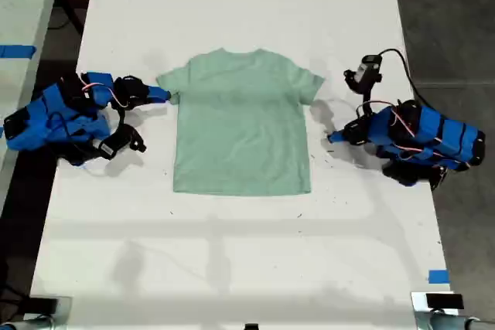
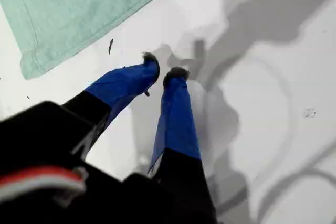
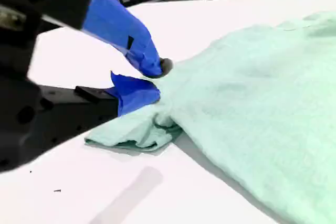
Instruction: Fold t shirt
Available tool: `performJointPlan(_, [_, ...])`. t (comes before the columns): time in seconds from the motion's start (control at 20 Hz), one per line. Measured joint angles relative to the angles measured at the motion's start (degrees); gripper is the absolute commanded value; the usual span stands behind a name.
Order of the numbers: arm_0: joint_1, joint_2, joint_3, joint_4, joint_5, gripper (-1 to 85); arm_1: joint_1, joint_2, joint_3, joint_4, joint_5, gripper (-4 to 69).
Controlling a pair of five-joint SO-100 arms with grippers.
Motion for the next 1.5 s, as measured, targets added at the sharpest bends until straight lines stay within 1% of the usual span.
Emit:
performJointPlan(0.05, [0.0, 0.0, 0.0, 0.0, 0.4, 3.8, 0.0, 0.0, 0.0, 0.0, 0.0, 2.4])
performJointPlan(0.1, [-0.1, 0.0, 0.0, 0.0, 3.3, 3.8, 0.4, 0.0, 0.0, 0.0, 2.4, 1.2])
performJointPlan(0.15, [-0.2, 0.0, 0.0, 0.0, 8.1, 3.8, 1.9, 0.0, 0.0, 0.0, 9.3, 1.2])
performJointPlan(0.2, [0.1, 0.0, 0.0, 0.0, 10.8, 3.8, 3.6, 0.0, 0.0, 0.0, 16.1, 1.2])
performJointPlan(0.25, [0.3, 0.0, 0.0, 0.0, 12.0, 3.8, 3.3, 0.0, 0.0, 0.0, 19.2, 1.5])
performJointPlan(0.3, [0.3, 0.0, 0.0, 0.0, 12.3, 3.8, 3.1, 0.0, 0.0, 0.0, 19.5, 2.9])
performJointPlan(0.45, [0.3, 0.0, 0.0, 0.0, 12.4, 3.8, 2.8, 0.0, 0.1, -0.3, 20.0, 1.2])
performJointPlan(0.65, [0.4, 0.0, 0.0, 0.0, 12.4, 3.8, -0.6, 0.0, 0.1, -1.1, 21.1, 1.2])
performJointPlan(0.75, [0.6, 0.0, 0.0, 0.0, 12.4, 3.8, -3.7, 0.0, 0.2, -1.1, 22.1, 1.2])
performJointPlan(0.85, [0.6, 0.0, 0.0, 0.0, 12.4, 4.0, -4.0, 0.0, 0.3, -1.1, 23.5, 1.0])
performJointPlan(0.9, [0.7, 0.0, 0.0, 0.0, 9.4, 18.9, -4.0, 0.0, 0.3, -1.2, 23.7, 0.8])
performJointPlan(0.95, [0.8, 0.1, 0.0, 0.0, 3.1, 46.5, -5.6, 0.0, 0.3, -1.9, 23.6, 0.8])
performJointPlan(1.0, [2.4, 0.1, 0.0, 0.0, -3.6, 54.0, -6.9, 0.0, 0.3, -4.6, 22.5, 0.7])
performJointPlan(1.05, [5.4, 0.1, 0.0, 0.0, -8.4, 53.9, -5.1, 0.0, 0.3, -6.5, 21.9, 0.7])
performJointPlan(1.1, [8.2, 0.1, 0.0, 0.0, -11.5, 52.9, -2.1, -0.1, 0.1, -6.9, 20.9, 0.8])
performJointPlan(1.15, [9.7, 0.1, 0.0, 0.0, -15.4, 64.2, 0.4, -2.2, -1.8, -7.0, 19.5, 0.9])
performJointPlan(1.2, [9.1, 0.1, 0.0, 0.0, -20.1, 72.0, 3.9, -7.9, -5.7, -7.0, 17.4, 4.8])
performJointPlan(1.25, [9.1, 0.3, 0.0, 0.0, -24.3, 70.9, 7.5, -14.6, -11.0, -7.3, 15.3, 11.7])
performJointPlan(1.3, [9.2, 0.3, 0.0, 0.0, -26.9, 69.5, 11.1, -22.8, -17.5, -8.2, 12.3, 15.1])
performJointPlan(1.35, [7.5, 0.3, 0.0, 0.0, -27.7, 59.2, 14.3, -32.5, -24.5, -9.4, 9.3, 16.8])
performJointPlan(1.4, [5.4, 0.3, 0.0, -0.1, -27.8, 46.4, 17.7, -41.3, -30.8, -10.9, 5.9, 18.1])
performJointPlan(1.45, [4.6, 0.3, 0.0, -0.8, -26.3, 30.6, 21.4, -49.8, -36.8, -12.4, 2.9, 18.7])
performJointPlan(1.5, [4.0, 0.3, 0.0, -1.5, -23.2, 12.2, 24.8, -57.5, -41.9, -14.4, 0.3, 21.3])
